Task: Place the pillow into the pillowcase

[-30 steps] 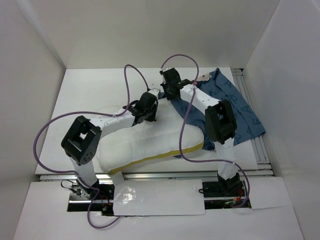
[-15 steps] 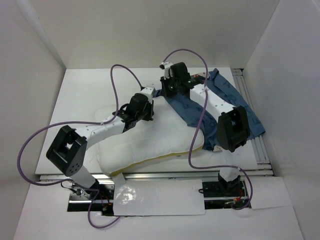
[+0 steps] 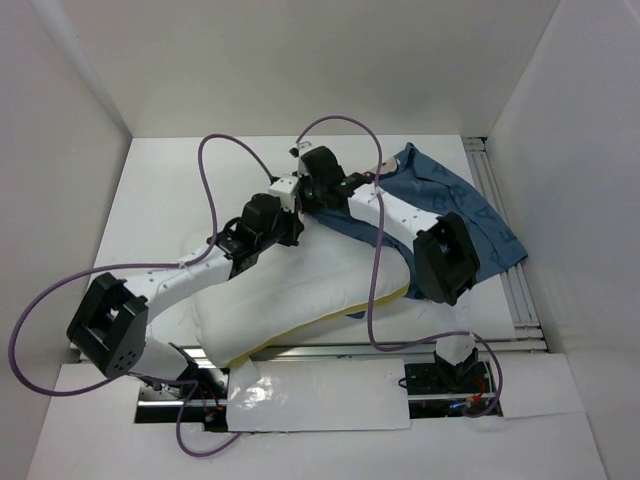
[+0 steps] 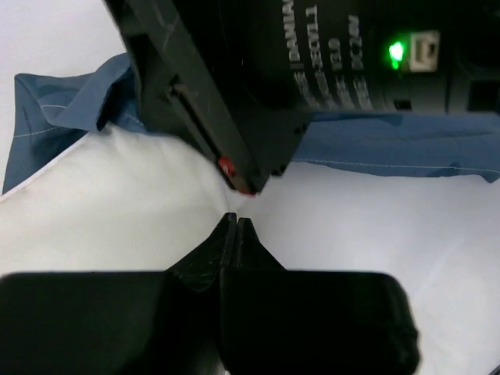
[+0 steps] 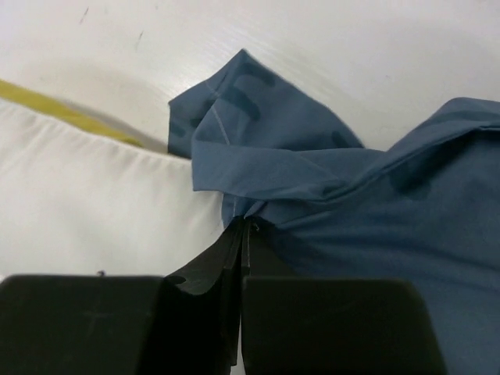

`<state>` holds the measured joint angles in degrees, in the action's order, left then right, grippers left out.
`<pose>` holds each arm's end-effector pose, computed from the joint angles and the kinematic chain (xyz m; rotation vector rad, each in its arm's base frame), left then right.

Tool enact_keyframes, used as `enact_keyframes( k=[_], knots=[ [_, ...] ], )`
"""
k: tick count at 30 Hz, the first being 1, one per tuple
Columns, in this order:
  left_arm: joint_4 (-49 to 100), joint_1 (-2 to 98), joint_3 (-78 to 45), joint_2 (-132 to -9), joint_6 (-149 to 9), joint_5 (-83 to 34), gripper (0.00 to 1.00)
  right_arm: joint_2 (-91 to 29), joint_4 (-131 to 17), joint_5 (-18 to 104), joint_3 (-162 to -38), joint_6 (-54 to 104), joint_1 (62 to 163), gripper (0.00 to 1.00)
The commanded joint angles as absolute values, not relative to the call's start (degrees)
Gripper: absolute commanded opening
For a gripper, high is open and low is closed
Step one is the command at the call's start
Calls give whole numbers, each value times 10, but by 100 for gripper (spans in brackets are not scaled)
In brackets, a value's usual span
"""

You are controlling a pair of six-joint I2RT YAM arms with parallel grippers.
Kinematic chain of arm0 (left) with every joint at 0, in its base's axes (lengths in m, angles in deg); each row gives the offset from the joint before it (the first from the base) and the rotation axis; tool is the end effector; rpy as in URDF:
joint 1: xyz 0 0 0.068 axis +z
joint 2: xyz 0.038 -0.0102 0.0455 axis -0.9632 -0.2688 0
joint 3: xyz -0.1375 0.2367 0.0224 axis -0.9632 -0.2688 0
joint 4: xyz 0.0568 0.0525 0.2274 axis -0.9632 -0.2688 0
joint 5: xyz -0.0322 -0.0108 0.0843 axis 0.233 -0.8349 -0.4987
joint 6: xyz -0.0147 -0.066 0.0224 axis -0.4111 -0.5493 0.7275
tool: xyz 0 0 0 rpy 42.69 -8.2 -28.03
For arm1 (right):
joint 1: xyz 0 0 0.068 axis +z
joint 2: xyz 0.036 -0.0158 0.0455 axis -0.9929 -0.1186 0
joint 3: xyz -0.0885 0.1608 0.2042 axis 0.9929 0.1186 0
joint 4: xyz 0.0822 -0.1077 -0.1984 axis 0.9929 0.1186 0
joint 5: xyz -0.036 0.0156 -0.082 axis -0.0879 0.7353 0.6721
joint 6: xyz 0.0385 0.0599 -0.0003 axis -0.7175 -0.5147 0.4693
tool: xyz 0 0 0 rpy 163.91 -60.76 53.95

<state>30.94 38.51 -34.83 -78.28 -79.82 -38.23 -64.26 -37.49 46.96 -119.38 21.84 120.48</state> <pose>0.2735 -0.1914 0.2710 0.1935 1.9879 -0.5614 0.3649 0.2827 0.2533 -0.5838 2.2366 0.5027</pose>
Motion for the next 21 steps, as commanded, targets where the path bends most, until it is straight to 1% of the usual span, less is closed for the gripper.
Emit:
enact_keyframes(
  k=[1, 3, 4, 5, 6, 7, 9, 11, 13, 14, 15, 17, 20, 21],
  knots=[
    [402, 381, -345, -732, -803, -385, 0, -627, -419, 530, -1186, 189, 1205, 0],
    [408, 381, -361, -721, -803, -393, 0, -622, -428, 475, -1181, 189, 1198, 0],
    [408, 386, -361, -715, -803, -401, 0, -622, -433, 368, -1181, 184, 1193, 0],
    [408, 386, -361, -715, -803, -401, 0, -622, -446, 367, -1181, 183, 1193, 0],
    [408, 386, -361, -715, -803, -401, 0, -622, -453, 329, -1181, 183, 1188, 0],
    [408, 386, -361, -715, -803, -411, 0, -622, -458, 257, -1181, 175, 1188, 0],
    [408, 386, -355, -715, -808, -429, 0, -622, -466, 204, -1195, 169, 1188, 0],
    [416, 386, -355, -721, -815, -465, 0, -622, -473, 126, -1195, 148, 1188, 0],
    [416, 386, -350, -738, -821, -505, 0, -615, -501, 80, -1195, 127, 1188, 0],
    [416, 386, -332, -745, -831, -556, 0, -608, -501, 59, -1195, 111, 1188, 0],
    [394, 386, -320, -752, -839, -586, 0, -608, -495, 58, -1195, 103, 1188, 0],
    [362, 386, -295, -765, -847, -652, 0, -590, -481, 101, -1190, 92, 1188, 0],
    [379, 386, -304, -754, -847, -663, 0, -590, -454, 139, -1183, 92, 1183, 0],
    [379, 386, -311, -748, -840, -656, 0, -602, -438, 181, -1193, 92, 1183, 0]
  ],
)
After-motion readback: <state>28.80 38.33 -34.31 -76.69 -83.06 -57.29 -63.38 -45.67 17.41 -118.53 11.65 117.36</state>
